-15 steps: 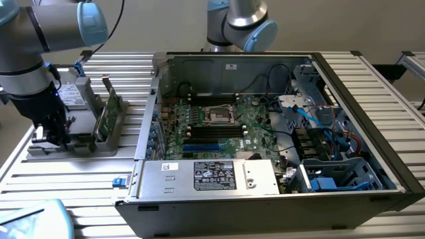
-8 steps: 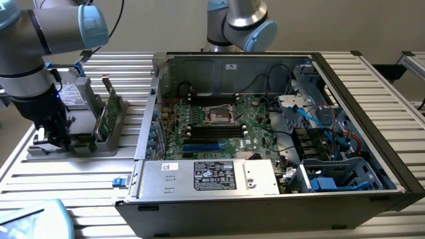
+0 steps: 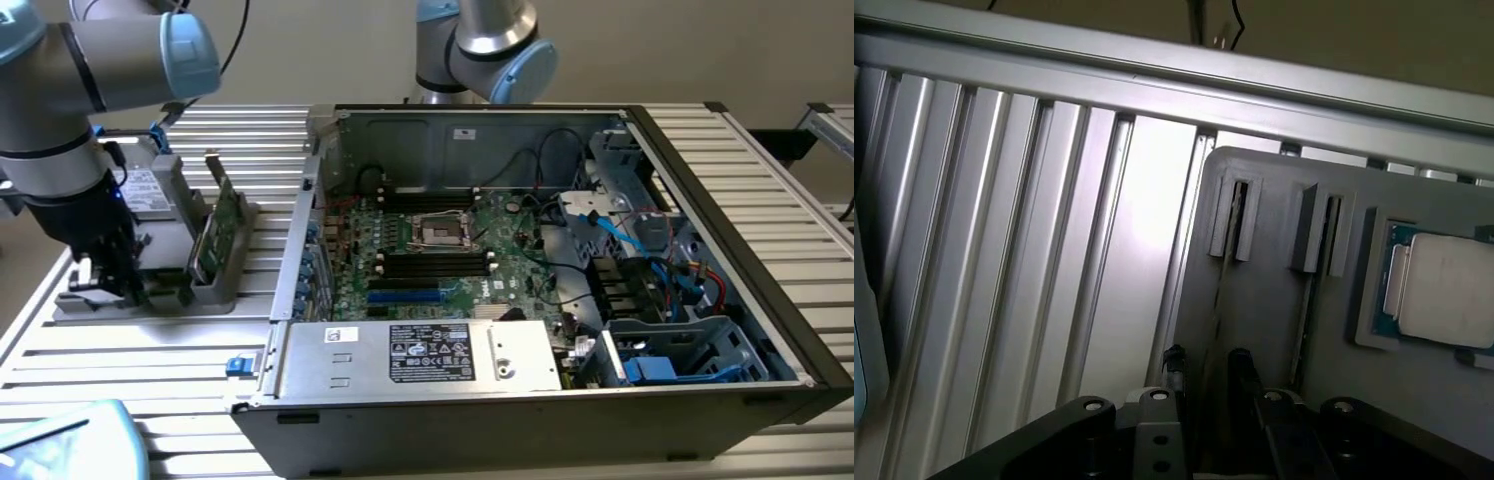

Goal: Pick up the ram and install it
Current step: 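Pick up the ram and move it above insertion slot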

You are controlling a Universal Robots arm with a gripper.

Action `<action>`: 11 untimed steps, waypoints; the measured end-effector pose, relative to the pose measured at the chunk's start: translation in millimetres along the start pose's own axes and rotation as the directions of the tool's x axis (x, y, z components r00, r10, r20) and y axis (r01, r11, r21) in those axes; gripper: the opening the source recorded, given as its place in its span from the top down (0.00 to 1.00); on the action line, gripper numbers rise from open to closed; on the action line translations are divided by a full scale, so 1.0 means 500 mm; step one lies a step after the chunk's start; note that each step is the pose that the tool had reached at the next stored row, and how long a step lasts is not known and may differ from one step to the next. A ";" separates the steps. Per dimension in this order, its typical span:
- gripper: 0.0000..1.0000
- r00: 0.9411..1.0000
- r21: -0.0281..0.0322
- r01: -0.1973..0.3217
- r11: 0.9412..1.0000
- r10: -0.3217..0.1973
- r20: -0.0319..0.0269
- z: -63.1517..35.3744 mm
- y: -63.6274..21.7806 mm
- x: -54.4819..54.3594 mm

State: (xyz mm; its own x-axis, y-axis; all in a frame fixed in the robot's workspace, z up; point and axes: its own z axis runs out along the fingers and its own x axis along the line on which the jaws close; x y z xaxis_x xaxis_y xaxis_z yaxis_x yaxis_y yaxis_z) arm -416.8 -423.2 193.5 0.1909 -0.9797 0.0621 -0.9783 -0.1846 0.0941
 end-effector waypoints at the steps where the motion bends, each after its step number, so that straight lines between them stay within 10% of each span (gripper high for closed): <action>1: 0.69 1.000 -0.003 0.000 1.000 0.000 0.001 0.000 -0.002 0.000; 11: 0.69 1.000 -0.010 0.001 1.000 -0.001 0.002 0.001 -0.005 0.001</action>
State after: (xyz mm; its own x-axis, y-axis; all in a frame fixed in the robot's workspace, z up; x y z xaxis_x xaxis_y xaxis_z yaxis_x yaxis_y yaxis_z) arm -414.2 -423.2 192.8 0.1914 -0.9797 0.0600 -0.9773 -0.1845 0.1044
